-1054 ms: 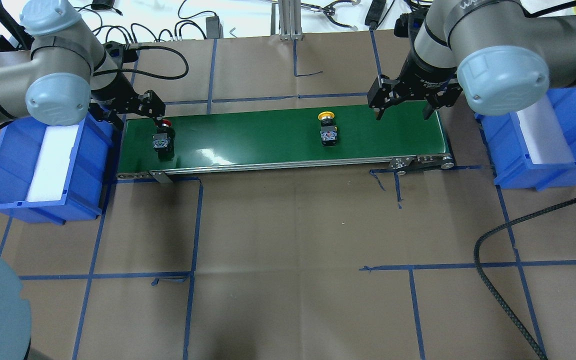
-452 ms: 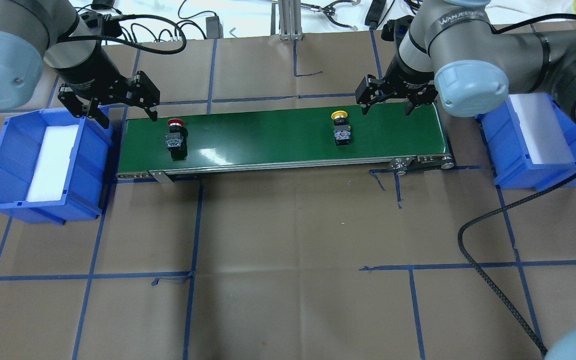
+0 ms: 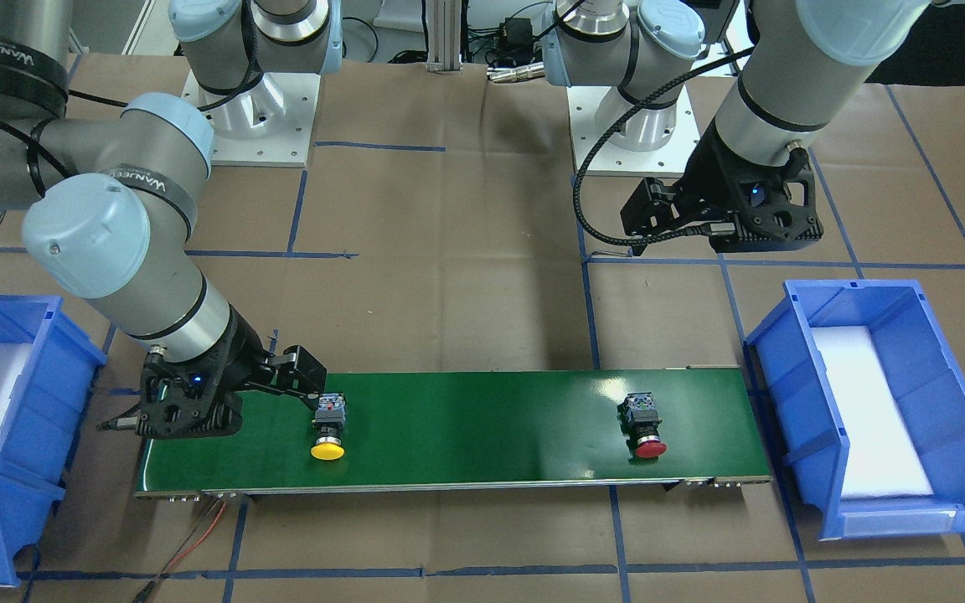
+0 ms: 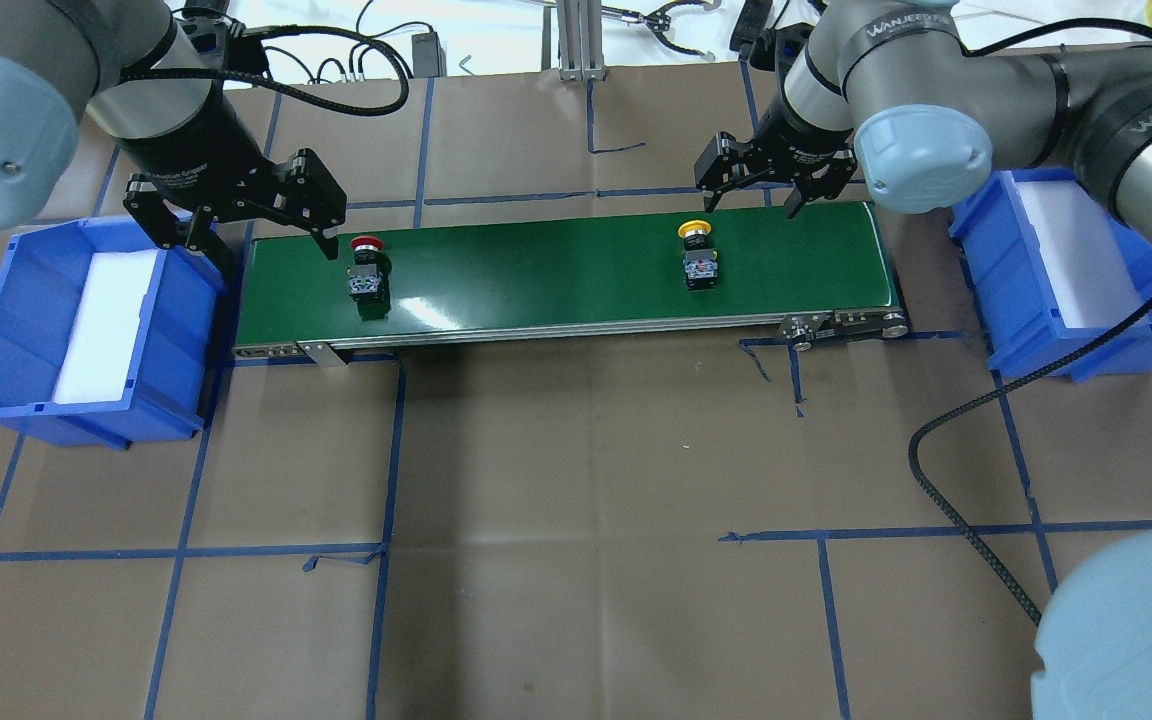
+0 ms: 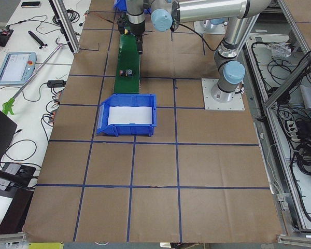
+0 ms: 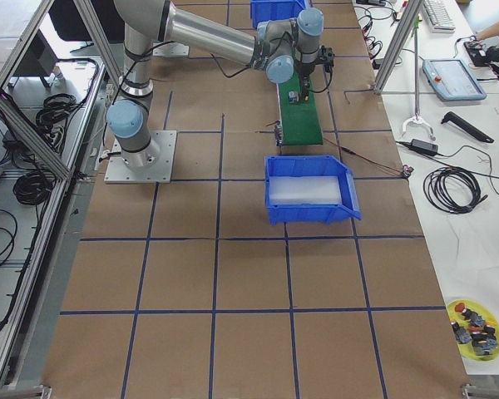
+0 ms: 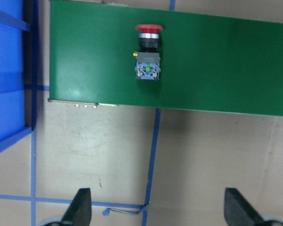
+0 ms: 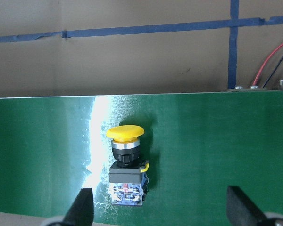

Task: Transport two buttons from left to right
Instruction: 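Grasp the yellow button with the right gripper while the left gripper withdraws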

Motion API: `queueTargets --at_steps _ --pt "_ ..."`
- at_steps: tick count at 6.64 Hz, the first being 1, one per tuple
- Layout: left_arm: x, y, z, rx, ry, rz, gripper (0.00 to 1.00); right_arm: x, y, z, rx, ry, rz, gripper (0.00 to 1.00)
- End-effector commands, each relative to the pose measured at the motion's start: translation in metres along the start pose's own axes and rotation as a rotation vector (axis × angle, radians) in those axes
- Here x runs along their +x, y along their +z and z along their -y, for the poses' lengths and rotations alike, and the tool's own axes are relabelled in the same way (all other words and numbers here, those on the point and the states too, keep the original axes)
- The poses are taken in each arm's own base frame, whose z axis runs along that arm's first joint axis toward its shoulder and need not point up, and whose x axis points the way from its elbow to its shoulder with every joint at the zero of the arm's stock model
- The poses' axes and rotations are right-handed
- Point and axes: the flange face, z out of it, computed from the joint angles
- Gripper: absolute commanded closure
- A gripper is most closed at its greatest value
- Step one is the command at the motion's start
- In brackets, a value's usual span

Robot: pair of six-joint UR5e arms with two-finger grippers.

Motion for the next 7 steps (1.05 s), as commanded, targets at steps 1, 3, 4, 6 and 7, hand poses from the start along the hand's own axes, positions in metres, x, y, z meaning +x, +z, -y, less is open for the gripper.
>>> queueTargets --at_steps 1,3,4,6,7 --pt "0.002 -0.003 -0.006 0.015 0.009 0.001 0.0 0.006 0.02 0.001 -0.038 0.017 -0.014 0.0" --pt "0.003 -0.008 -0.003 0.029 0.009 0.001 0.0 0.009 0.034 0.002 -0.067 0.019 -0.019 0.0" --pt "0.003 -0.011 -0.004 0.034 0.01 0.001 0.0 0.013 0.045 0.004 -0.083 0.022 -0.036 0.0" --pt "0.001 -0.01 -0.005 0.033 0.009 0.011 0.0 0.023 0.057 0.005 -0.099 0.023 -0.112 0.0" --pt "-0.002 -0.009 -0.004 0.033 0.01 0.05 0.0 0.024 0.063 0.006 -0.108 0.026 -0.112 0.0"
